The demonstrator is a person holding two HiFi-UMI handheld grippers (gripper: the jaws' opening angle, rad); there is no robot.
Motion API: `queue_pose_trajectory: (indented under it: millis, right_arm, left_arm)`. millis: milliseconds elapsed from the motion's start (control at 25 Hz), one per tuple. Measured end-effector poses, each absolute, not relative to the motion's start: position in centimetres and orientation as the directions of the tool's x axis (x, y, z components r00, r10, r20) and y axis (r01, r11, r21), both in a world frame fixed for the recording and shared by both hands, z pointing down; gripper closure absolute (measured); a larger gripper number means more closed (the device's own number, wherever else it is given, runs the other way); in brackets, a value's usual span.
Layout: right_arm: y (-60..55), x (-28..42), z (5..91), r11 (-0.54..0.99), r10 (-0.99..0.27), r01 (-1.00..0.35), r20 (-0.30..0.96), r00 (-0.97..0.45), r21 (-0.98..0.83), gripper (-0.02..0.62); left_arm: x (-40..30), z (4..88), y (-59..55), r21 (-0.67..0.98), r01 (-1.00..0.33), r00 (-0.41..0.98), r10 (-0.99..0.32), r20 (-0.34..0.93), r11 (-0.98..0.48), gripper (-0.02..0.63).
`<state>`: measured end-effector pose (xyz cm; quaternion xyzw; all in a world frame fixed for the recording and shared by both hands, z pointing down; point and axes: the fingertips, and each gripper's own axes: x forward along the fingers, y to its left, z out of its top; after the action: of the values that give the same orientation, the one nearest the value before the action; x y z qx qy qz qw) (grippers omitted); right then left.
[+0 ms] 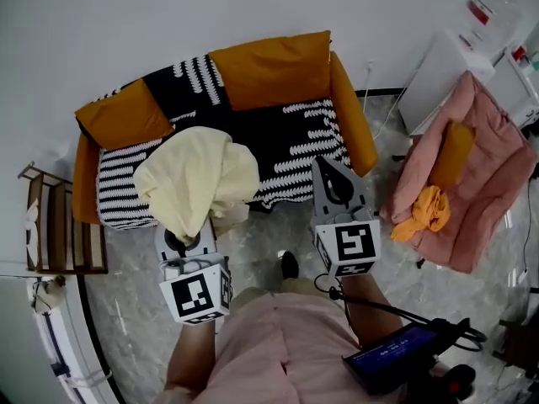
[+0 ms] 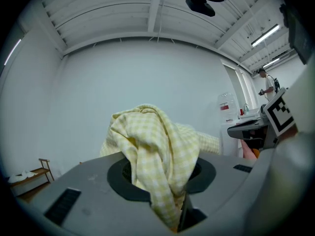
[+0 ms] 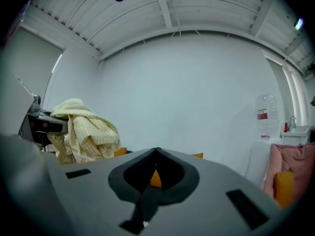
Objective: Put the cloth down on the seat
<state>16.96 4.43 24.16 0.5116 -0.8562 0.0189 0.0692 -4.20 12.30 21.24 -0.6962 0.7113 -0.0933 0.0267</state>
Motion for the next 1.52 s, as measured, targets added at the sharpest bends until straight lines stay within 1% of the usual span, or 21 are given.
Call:
queue_pose_trajectory:
  millis: [480,760,1040,1360,1520]
  right_arm:
    - [-1.6,13.5,22.7,0.527,-0.848,-0.848,0.097,-0.52,0.059,0.594]
    - [-4.8,10.8,23.0,0.531,-0.845,-0.843,0.118,-0.521,0.083,0.594]
    - [-10.8,6.7,24.5,0.514,-0.854,-0.851,0.154,-0.497,0.104,0.594]
    - [-17.1,3.9,27.6,0.481,-0.863,-0.87,0.231,-0.449,0.108,0.595]
    - [-19.3,2.8,29.8,0.479,-0.856,-0.873,0.271,-0.44,0.096,0.594]
  left_arm:
    - [-7.5,22.0,7.5,-0.147,-0.986,-0.099,-0.988,0.114,0.082,0.474]
    - [-10.0,22.8,3.9,-0.121,-0.989,-0.1,-0.988,0.118,0.085,0.474]
    - [-14.6,26.1,-3.3,-0.081,-0.995,-0.063,-0.984,0.167,0.05,0.474]
    - [-17.0,29.6,-11.2,-0.077,-0.997,0.008,-0.979,0.206,-0.025,0.474]
    - [-17.9,32.1,-14.2,-0.077,-0.995,0.04,-0.967,0.251,-0.061,0.474]
